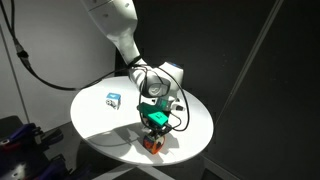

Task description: Move the soft orange block to the left

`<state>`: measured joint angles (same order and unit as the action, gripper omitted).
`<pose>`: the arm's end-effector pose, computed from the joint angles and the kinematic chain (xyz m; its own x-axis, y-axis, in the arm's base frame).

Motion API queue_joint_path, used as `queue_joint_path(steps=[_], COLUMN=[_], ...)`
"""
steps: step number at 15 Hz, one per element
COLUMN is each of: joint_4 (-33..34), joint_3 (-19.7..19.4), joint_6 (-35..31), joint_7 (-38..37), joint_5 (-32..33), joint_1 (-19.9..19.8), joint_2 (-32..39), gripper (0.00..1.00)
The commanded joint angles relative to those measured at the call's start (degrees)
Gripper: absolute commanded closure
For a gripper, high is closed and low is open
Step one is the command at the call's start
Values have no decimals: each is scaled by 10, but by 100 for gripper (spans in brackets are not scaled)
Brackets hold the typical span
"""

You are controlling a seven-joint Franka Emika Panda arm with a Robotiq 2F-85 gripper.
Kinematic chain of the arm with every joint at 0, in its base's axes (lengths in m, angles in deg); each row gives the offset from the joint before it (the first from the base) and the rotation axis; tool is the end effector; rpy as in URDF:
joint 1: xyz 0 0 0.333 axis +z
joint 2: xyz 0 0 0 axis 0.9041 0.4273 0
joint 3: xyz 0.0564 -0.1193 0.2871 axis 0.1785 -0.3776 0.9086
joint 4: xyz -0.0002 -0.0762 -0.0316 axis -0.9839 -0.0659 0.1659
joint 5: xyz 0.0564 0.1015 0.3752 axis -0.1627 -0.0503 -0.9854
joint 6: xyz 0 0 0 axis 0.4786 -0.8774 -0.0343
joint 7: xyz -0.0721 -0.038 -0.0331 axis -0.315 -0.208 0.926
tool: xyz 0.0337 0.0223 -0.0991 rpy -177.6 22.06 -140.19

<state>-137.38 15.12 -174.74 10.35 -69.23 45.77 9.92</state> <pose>0.5410 -0.2774 0.1607 0.9884 -0.1344 -0.0701 -0.1333 -0.9909 0.0192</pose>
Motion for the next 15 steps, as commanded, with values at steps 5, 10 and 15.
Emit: queue_joint_path(steps=[5, 10, 15], joint_4=[-8, -18, -33], joint_3=[-9, -9, -5], joint_6=[55, 66, 71], joint_7=[-16, -15, -10], joint_5=[19, 17, 14], joint_1=[-4, -2, 0], joint_2=[-43, -62, -83], gripper=[98, 98, 98])
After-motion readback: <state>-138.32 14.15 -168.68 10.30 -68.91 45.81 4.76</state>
